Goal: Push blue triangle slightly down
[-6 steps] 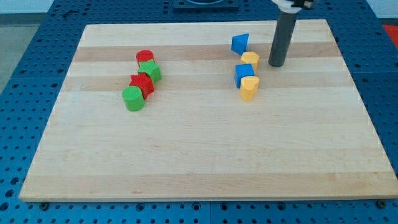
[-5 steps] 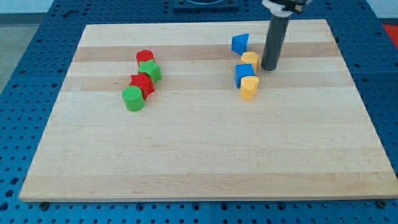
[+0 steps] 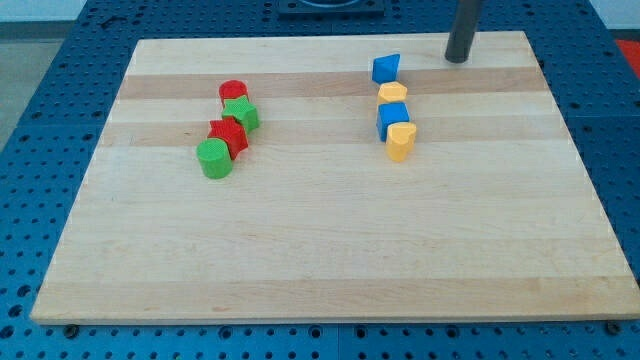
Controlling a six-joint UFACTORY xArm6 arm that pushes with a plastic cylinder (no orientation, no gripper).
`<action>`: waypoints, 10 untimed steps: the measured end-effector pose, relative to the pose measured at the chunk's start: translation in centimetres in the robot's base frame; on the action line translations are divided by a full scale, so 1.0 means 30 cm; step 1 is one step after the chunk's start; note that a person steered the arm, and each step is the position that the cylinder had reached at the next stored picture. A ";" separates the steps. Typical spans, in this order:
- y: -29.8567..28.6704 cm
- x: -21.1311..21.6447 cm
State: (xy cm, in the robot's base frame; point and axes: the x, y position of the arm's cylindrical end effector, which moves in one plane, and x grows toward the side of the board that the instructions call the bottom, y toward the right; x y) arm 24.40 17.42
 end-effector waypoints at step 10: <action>-0.410 0.094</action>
